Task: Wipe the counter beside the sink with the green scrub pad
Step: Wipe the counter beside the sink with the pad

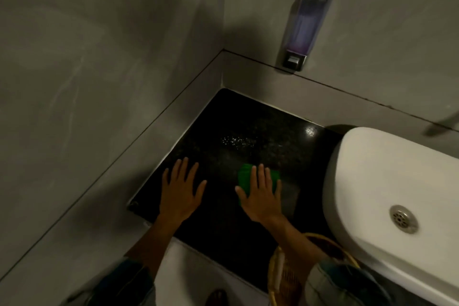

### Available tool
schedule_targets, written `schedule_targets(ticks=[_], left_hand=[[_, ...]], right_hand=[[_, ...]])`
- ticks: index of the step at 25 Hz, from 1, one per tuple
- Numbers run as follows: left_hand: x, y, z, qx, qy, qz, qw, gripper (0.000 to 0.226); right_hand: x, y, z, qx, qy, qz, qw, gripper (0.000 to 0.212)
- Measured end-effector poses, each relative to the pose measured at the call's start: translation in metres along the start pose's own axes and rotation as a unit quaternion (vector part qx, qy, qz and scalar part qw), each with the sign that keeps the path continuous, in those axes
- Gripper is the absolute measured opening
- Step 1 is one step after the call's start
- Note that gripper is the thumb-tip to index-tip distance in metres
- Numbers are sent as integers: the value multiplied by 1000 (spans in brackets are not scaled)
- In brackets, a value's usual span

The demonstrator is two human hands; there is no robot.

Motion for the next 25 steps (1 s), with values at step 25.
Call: schedule_targets(ticks=[25], left_hand=[[-19,0,-30,28,1,-3,1000,74]], right_hand=[[41,-154,9,-105,-8,72,992,65]])
Point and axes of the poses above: each hand's wrist, its own y-axis away from the middle knuckle, its own x-axis out of the back of the hand, z = x × y, the point moved 9 cm from there along -y, towards the middle knuckle, and after that the axes turned 7 degrees about -x, right-handed, at the moved point
